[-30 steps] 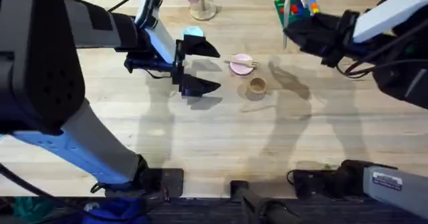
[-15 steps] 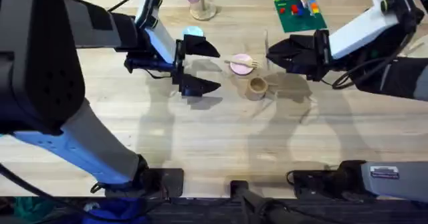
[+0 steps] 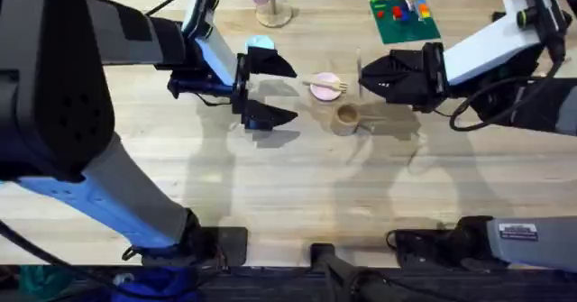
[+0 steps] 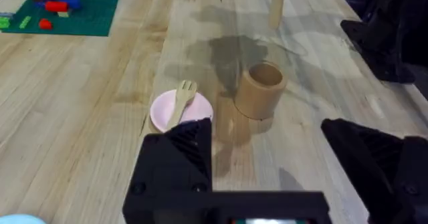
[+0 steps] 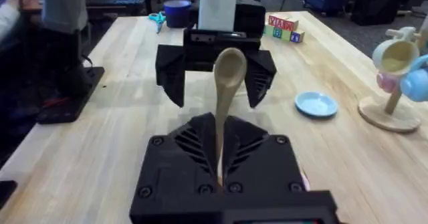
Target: Pick up a utensil and set it on the pink plate, then put the other utensil in the container.
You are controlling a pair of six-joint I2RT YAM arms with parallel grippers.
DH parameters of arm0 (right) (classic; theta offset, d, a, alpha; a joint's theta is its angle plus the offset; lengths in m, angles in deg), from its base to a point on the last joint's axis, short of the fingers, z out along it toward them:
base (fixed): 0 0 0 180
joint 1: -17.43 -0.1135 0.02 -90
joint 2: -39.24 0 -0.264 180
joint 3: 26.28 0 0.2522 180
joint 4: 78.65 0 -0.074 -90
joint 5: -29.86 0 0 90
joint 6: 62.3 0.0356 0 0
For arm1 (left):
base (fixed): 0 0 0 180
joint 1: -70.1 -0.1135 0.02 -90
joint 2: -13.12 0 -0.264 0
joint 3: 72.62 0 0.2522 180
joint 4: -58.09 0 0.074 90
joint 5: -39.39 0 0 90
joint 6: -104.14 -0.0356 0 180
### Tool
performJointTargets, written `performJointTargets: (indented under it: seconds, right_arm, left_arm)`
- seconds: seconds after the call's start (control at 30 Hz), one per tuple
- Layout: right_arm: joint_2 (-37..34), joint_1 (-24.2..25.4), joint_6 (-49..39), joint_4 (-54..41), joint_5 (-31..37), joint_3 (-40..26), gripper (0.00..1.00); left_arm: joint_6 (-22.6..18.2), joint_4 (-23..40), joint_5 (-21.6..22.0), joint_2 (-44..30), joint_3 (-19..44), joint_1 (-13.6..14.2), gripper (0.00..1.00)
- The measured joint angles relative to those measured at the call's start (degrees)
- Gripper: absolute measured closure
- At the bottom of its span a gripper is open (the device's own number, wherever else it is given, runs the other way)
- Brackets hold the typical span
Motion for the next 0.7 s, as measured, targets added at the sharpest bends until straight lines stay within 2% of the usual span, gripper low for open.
performJointTargets:
  seconds: [0.13, 0.33, 0.53, 0.7]
  right_arm:
    - [0.00, -0.63, -0.58, -0.80, 1.59, 0.00, 0.967]
    - [0.00, -2.26, -7.39, -9.11, 3.80, 0.00, 0.967]
    - [0.00, -2.51, -11.59, -13.58, 6.04, 0.00, 0.967]
    - [-0.99, -2.68, -14.31, -14.11, 7.49, 0.00, 0.967]
  left_arm:
    - [0.00, 0.00, 0.00, 0.00, 0.00, 0.00, 0.007]
    - [0.00, 0.00, 0.00, 0.00, 0.00, 0.00, 0.007]
    - [0.00, 0.00, 0.00, 0.00, 0.00, 0.00, 0.007]
    - [0.00, 0.00, 0.00, 0.00, 0.00, 0.00, 0.009]
